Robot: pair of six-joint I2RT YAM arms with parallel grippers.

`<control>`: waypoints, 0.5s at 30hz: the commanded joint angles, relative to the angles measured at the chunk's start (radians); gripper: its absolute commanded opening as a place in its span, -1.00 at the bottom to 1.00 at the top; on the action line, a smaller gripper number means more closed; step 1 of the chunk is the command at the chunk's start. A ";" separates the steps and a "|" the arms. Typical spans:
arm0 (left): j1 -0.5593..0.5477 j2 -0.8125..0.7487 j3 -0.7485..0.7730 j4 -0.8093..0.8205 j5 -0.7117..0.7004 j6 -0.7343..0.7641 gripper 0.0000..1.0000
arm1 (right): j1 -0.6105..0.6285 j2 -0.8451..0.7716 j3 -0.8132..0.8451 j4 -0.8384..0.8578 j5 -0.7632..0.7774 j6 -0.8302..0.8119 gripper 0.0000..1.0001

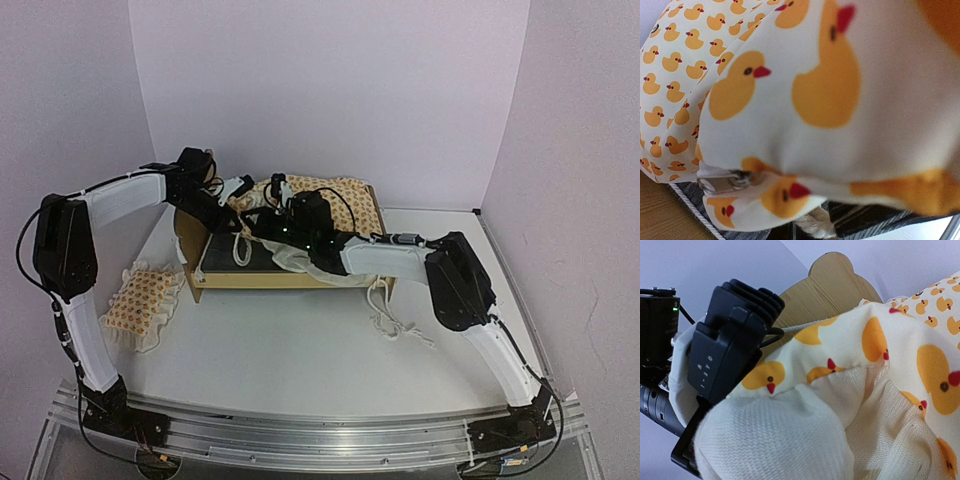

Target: Set up the pet bed

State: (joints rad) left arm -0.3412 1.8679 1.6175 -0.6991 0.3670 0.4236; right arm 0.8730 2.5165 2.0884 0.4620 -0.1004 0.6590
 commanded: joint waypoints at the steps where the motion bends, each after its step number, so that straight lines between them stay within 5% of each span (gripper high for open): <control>1: 0.002 -0.061 0.111 -0.170 0.017 0.051 -1.00 | -0.004 -0.095 -0.029 0.040 0.021 -0.014 -1.00; 15: -0.016 -0.233 0.281 -0.548 0.441 0.098 -1.00 | -0.004 -0.064 -0.013 0.035 -0.008 -0.059 -1.00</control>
State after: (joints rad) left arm -0.3419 1.7105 1.8183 -1.1157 0.5580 0.5131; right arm 0.9000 2.4745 2.0662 0.5419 -0.1527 0.6236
